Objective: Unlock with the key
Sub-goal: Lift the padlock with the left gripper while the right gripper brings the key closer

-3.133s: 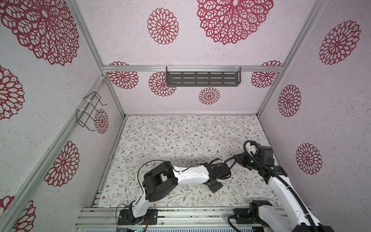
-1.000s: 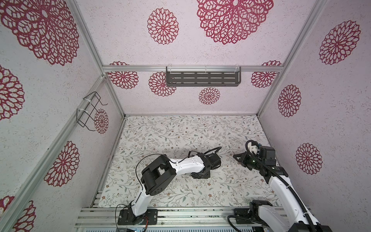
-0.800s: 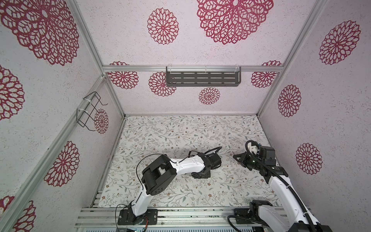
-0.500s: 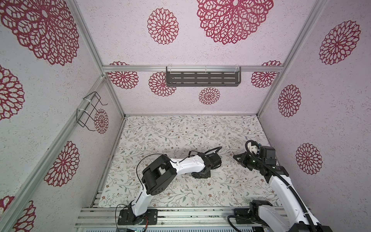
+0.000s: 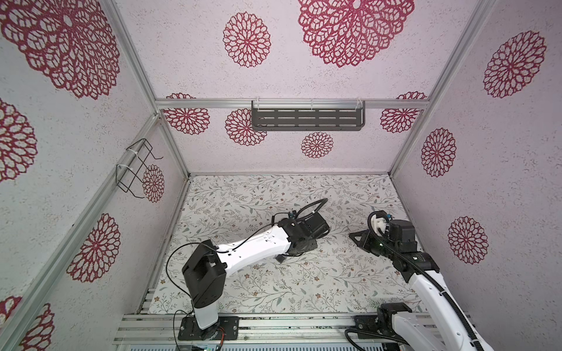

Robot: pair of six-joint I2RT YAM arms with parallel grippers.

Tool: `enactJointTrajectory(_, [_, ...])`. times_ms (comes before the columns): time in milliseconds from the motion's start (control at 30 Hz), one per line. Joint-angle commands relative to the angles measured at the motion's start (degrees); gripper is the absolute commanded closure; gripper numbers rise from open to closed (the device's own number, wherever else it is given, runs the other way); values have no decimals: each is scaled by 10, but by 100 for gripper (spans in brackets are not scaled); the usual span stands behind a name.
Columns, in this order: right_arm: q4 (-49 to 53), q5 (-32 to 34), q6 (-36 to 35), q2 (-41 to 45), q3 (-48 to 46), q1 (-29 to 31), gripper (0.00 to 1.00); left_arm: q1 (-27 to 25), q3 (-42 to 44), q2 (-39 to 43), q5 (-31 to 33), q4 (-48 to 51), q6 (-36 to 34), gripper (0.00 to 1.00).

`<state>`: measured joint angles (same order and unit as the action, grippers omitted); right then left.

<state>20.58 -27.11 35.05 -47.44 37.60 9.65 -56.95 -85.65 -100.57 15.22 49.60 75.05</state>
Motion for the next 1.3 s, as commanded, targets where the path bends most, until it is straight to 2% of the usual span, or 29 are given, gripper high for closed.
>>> enactJointTrajectory(0, [-66,57,28,-4,-2,62,100,21,-6,21,34,-16,55,100])
enactJointTrajectory(333, [-264,118,111,-61,-55,219,100,80,-3,49,35,-17,96,100])
enactJointTrajectory(533, [-364,176,167,-75,-74,282,100,107,19,53,24,-46,122,100])
enactJointTrajectory(967, [-467,177,196,-201,-33,317,100,138,34,41,-26,-110,114,100])
enactJointTrajectory(1267, [-502,187,211,-246,-17,348,100,137,31,49,-19,-97,108,100])
